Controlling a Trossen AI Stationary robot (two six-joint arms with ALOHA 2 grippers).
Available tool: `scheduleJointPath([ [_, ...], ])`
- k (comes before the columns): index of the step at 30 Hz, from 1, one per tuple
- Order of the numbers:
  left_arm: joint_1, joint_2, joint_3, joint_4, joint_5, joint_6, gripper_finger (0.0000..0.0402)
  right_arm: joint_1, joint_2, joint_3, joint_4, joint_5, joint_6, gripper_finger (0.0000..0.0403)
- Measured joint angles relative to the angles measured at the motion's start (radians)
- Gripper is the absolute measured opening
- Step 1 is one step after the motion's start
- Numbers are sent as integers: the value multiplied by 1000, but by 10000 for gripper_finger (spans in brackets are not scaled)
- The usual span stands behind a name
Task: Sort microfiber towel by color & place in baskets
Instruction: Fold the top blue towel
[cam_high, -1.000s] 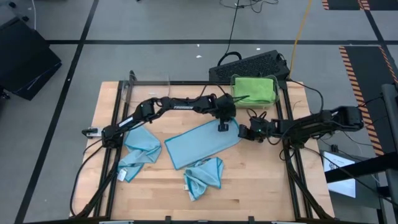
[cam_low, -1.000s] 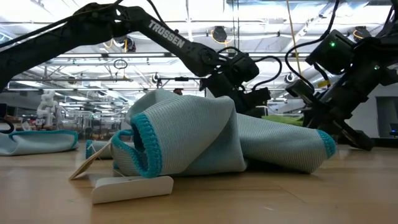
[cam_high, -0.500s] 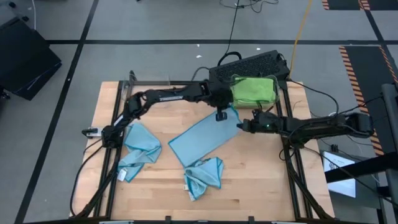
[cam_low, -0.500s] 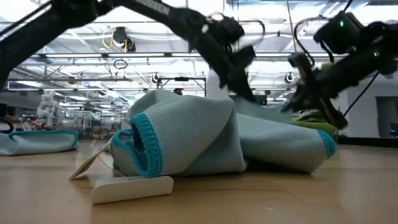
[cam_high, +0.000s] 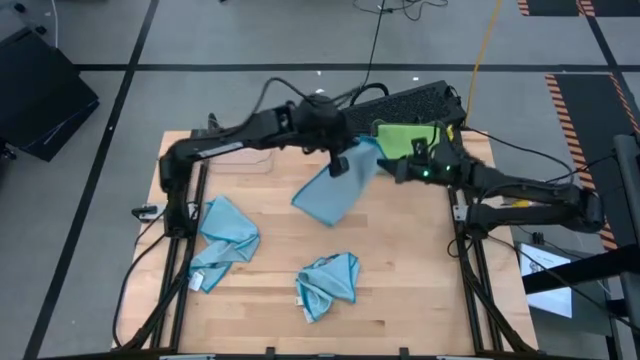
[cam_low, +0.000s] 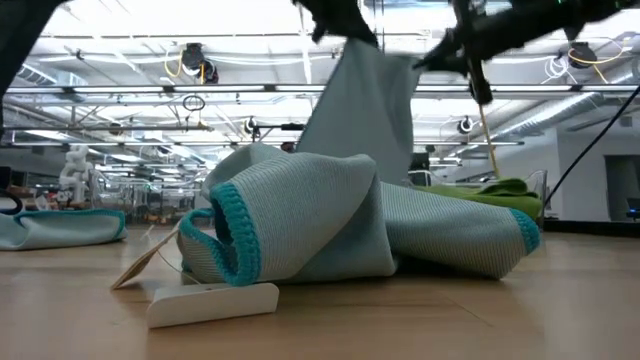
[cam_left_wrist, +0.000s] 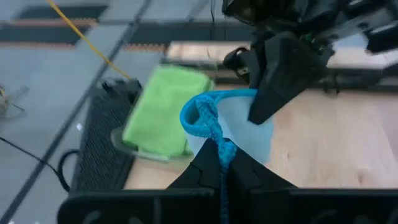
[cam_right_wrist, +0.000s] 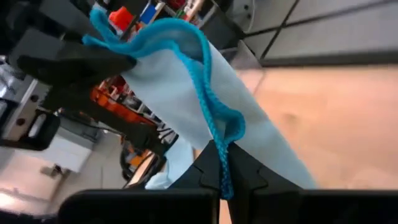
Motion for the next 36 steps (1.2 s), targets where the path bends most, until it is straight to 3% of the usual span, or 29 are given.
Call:
scheduleJointPath([
  [10,-85,-165,0,-56,-159,-130,0,-38,58,335,-212,-12,-196,0],
  [15,-175,-219,0,-58,-317,-216,0,-37,165,512,-332,-101,-275,0],
  [20,-285,-253,0,-68,-384,-321,0,-17,262,654,-376,-222,-298,0],
  [26,-411,-277,1,-133,-452,-471,0,18,265,722,-503,-374,-285,0],
  [30,-435,-291,0,-233,-458,-572,0,32,236,722,-563,-491,-246,0],
  [36,-381,-304,0,-292,-383,-493,1,31,253,722,-566,-552,-245,0],
])
